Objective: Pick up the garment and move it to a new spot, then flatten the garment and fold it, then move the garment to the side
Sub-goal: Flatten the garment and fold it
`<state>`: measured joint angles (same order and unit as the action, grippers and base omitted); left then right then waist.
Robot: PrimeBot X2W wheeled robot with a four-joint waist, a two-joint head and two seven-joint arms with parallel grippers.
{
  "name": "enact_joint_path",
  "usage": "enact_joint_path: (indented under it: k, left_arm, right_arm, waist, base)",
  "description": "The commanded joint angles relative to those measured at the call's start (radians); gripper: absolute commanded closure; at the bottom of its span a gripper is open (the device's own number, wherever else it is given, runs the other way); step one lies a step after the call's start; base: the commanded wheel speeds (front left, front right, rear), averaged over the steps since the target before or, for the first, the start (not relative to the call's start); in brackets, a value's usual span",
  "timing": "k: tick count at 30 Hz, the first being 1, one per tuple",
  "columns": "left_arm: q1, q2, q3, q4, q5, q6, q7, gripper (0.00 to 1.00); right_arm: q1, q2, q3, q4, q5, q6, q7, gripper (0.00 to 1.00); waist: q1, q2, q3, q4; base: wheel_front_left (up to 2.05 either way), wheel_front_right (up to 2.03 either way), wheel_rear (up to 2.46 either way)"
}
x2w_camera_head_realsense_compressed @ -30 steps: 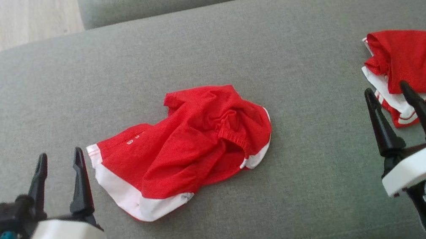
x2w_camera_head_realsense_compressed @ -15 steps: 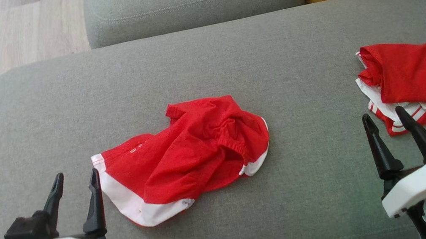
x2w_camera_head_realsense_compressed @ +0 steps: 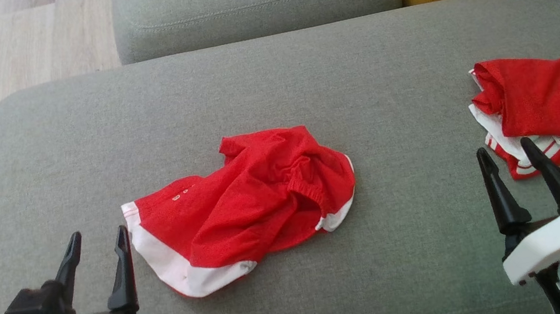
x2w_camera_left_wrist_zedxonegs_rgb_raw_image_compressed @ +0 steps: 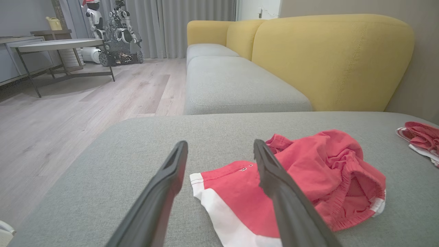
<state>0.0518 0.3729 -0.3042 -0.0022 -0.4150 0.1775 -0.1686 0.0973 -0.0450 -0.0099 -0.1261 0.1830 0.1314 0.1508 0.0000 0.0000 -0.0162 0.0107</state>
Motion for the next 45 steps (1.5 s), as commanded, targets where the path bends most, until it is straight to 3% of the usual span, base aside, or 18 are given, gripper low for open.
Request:
enact_joint_path:
  k: [1,12,18,26,34,40,41,42,44,45]
  left_arm:
    - [-0.042,0.028,0.046,-0.039,0.002,0.007,-0.001,0.0]
    - [-0.069,0.025,0.031,-0.038,-0.004,0.002,0.005,0.0]
    - [-0.127,0.019,0.016,-0.041,0.006,-0.01,-0.004,0.0]
    - [-0.221,-0.008,-0.01,-0.006,0.008,-0.046,-0.035,0.0]
    - [-0.321,-0.051,-0.041,0.045,0.018,-0.085,-0.068,0.0]
    - [-0.349,-0.062,-0.033,0.081,0.02,-0.098,-0.083,0.0]
    - [-0.351,-0.063,-0.032,0.085,0.021,-0.099,-0.084,0.0]
    - [-0.351,-0.063,-0.032,0.085,0.021,-0.099,-0.084,0.0]
    - [-0.351,-0.063,-0.027,0.091,0.022,-0.102,-0.087,0.0]
    - [-0.35,-0.062,-0.025,0.093,0.023,-0.103,-0.088,0.0]
  right_arm:
    - [-0.022,-0.005,0.019,-0.041,-0.008,-0.001,0.0,0.0]
    - [-0.023,-0.005,0.056,-0.019,0.001,-0.001,0.013,0.0]
    - [-0.053,-0.005,0.219,0.061,0.032,-0.001,0.035,0.0]
    - [-0.164,-0.005,0.51,0.285,0.132,-0.001,0.032,0.0]
    - [-0.339,-0.005,0.633,0.486,0.213,-0.001,-0.042,0.0]
    - [-0.433,-0.005,0.708,0.59,0.276,-0.001,-0.108,0.0]
    - [-0.443,-0.005,0.718,0.602,0.286,-0.001,-0.117,0.21]
    - [-0.443,-0.005,0.718,0.602,0.286,-0.001,-0.117,0.21]
    - [-0.46,-0.005,0.731,0.618,0.301,-0.001,-0.137,0.89]
    - [-0.466,-0.005,0.737,0.621,0.307,-0.001,-0.146,1.0]
  waist:
    - [0.0,0.0,0.0,0.001]
    - [0.0,0.0,0.022,0.031]
    - [0.0,0.0,0.085,0.08]
    - [0.0,0.0,0.187,0.171]
    - [0.0,0.0,0.282,0.263]
    - [0.0,0.0,0.306,0.273]
    - [0.0,0.0,0.308,0.27]
    - [0.0,0.0,0.308,0.27]
    - [0.0,0.0,0.308,0.26]
    - [0.0,0.0,0.307,0.253]
  base:
    - [0.0,0.0,0.0]
    - [0.0,0.0,0.0]
    - [0.0,0.0,0.0]
    - [0.0,0.0,0.0]
    - [0.0,0.0,0.0]
    - [0.0,0.0,0.0]
    - [0.0,0.0,0.0]
    - [0.0,0.0,0.0]
    - [0.0,0.0,0.0]
    - [0.0,0.0,0.0]
